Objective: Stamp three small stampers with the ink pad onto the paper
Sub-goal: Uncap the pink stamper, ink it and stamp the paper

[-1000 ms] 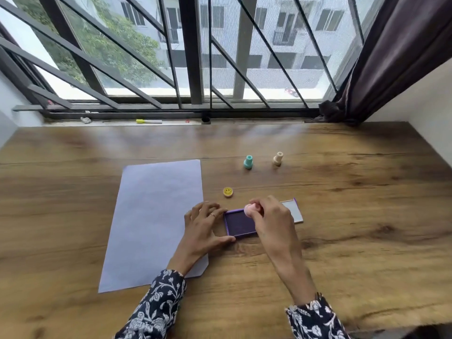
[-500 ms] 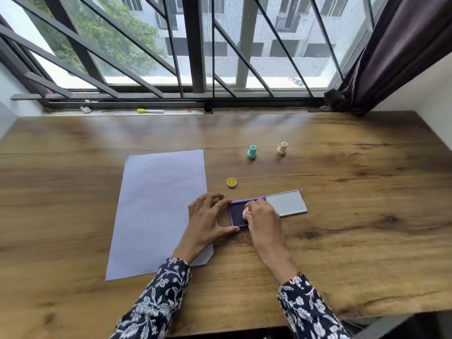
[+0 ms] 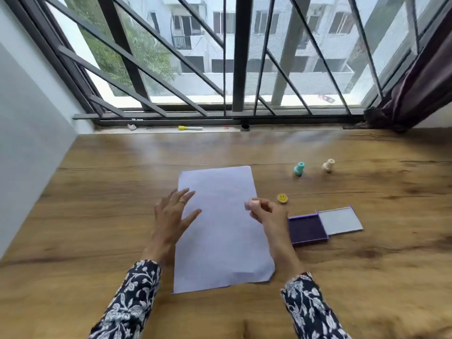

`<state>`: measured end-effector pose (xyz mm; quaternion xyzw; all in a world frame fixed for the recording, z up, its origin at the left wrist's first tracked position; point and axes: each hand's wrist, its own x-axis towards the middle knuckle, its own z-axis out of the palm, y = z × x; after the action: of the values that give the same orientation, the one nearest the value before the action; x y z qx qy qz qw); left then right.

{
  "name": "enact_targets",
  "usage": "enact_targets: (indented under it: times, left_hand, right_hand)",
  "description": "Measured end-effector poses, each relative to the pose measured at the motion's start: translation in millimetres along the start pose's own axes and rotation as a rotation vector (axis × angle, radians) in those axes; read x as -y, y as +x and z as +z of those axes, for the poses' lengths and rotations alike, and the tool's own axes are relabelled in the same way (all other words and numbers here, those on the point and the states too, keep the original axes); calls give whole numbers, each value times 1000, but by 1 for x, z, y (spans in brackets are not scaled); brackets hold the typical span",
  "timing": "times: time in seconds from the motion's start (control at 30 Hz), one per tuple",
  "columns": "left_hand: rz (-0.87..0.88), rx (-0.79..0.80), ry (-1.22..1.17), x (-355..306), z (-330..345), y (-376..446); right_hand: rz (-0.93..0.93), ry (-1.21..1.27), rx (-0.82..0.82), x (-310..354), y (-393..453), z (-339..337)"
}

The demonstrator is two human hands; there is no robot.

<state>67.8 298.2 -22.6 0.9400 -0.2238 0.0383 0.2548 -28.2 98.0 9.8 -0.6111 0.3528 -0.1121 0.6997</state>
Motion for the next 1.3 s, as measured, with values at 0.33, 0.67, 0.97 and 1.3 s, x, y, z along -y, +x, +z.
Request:
enact_targets:
  times: [0.33,0.67,0.97,1.3]
  left_hand:
    - [16,323,73,87,-15,50]
    - [35,311,2,94,-7,49]
    - [40,297,-19,97,-2,48]
    - [17,311,-45,96,-8,48]
  right_hand:
    - [-490,-674,86,11,50,170]
    - [-696,-1222,86,-6,65,188]
    - [-705,-1512,279,14,83,199]
    - [-439,-896,226,21,78,175]
